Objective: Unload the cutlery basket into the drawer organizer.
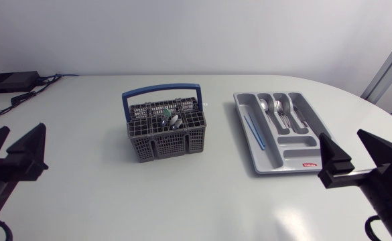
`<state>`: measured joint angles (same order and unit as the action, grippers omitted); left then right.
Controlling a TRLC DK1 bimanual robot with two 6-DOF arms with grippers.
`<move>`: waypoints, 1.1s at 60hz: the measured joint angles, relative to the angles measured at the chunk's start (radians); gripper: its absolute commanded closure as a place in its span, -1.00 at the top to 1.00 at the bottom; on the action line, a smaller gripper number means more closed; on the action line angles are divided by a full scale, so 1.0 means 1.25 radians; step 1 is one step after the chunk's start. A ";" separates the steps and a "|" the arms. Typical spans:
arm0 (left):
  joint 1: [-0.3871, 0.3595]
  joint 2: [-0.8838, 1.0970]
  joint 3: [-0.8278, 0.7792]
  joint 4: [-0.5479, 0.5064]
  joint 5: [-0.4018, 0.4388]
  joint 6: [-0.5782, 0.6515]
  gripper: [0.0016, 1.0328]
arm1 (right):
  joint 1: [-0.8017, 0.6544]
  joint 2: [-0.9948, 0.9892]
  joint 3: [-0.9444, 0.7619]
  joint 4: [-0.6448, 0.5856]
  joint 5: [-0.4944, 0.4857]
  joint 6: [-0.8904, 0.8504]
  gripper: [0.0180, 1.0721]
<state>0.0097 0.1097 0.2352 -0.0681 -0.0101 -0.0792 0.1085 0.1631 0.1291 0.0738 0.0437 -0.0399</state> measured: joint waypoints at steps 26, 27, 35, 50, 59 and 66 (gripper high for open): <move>-0.032 0.534 0.274 -0.128 -0.003 0.000 0.80 | 0.063 0.414 0.185 0.070 0.011 0.011 0.90; -0.032 0.554 0.287 -0.139 -0.004 0.001 0.80 | 0.065 0.433 0.193 0.069 0.011 0.011 0.90; -0.041 0.715 0.411 -0.245 -0.009 0.054 0.80 | 0.084 0.584 0.275 0.031 0.014 0.010 0.90; -0.073 0.920 0.487 -0.304 0.053 0.194 0.57 | 0.090 0.838 0.458 -0.154 -0.108 -0.098 0.90; -0.068 0.982 0.487 -0.279 0.163 0.237 -0.11 | 0.090 0.950 0.504 -0.160 -0.182 -0.118 0.33; -0.049 1.002 0.487 -0.219 0.233 0.256 -0.43 | 0.090 1.019 0.534 -0.115 -0.244 -0.118 -0.63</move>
<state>-0.0513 1.3621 0.8436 -0.3420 0.2813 0.2409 0.2207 1.4364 0.7967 -0.0696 -0.2615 -0.1871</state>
